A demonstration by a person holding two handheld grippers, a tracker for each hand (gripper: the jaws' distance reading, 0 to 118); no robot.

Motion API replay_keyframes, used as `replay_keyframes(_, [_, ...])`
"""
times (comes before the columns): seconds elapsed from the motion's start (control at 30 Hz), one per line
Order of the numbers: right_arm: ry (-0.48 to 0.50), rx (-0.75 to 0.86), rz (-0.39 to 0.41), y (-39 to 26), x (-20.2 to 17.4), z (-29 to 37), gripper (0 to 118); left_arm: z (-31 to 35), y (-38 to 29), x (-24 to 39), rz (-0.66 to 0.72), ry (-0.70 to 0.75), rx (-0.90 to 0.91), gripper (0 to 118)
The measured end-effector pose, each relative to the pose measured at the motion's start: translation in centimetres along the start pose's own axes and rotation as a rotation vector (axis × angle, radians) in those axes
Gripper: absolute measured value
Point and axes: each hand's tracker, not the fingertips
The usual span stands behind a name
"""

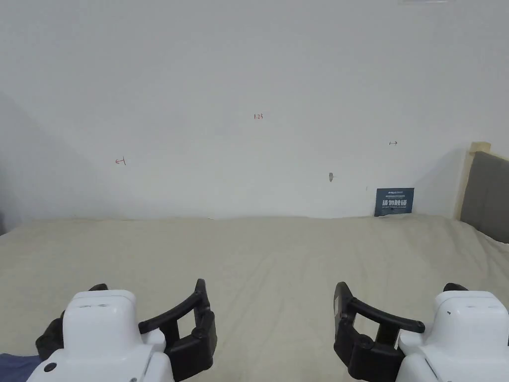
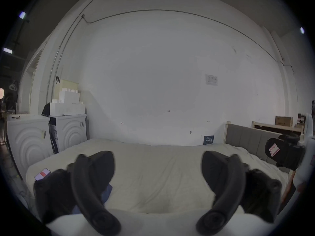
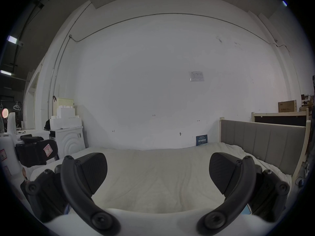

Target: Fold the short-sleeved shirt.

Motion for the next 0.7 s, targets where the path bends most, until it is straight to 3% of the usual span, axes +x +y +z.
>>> replay_keyframes(0.07, [0.007, 0.0, 0.009, 0.1, -0.2, 0.0, 112, 0.0, -0.2, 0.3, -0.025, 0.022, 0.01, 72])
replay_keyframes(0.1, [0.011, 0.001, 0.016, 0.1, -0.3, 0.1, 99, 0.0, -0.2, 0.4, -0.031, 0.028, 0.008, 67])
replay_keyframes(0.13, [0.001, 0.008, 0.022, 0.1, -0.5, 0.2, 75, 0.0, -0.1, 0.4, -0.024, 0.029, 0.006, 65])
replay_keyframes(0.17, [-0.008, 0.021, 0.021, 0.1, -0.5, 0.3, 37, 0.0, -0.1, 0.3, -0.014, 0.022, 0.0, 63])
replay_keyframes(0.2, [-0.021, 0.027, 0.023, 0.1, -0.4, 0.3, 29, -0.1, -0.1, 0.1, -0.003, 0.013, -0.006, 60])
replay_keyframes(0.3, [-0.023, 0.006, 0.018, 0.2, 0.0, -0.4, 27, -0.2, -0.1, 0.1, -0.005, 0.015, -0.018, 38])
replay_keyframes(0.37, [-0.004, -0.014, 0.004, 0.2, 0.4, -0.5, 12, -0.1, -0.2, 0.2, -0.022, 0.033, -0.005, 22])
replay_keyframes(0.47, [-0.001, -0.012, 0.007, 0.0, 0.2, -0.5, 7, -0.1, -0.2, 0.1, -0.03, 0.047, 0.0, 9])
replay_keyframes(0.7, [0.038, -0.025, 0.032, 0.1, -0.5, -0.8, 3, -0.5, 0.0, 0.0, -0.033, 0.068, -0.02, 0])
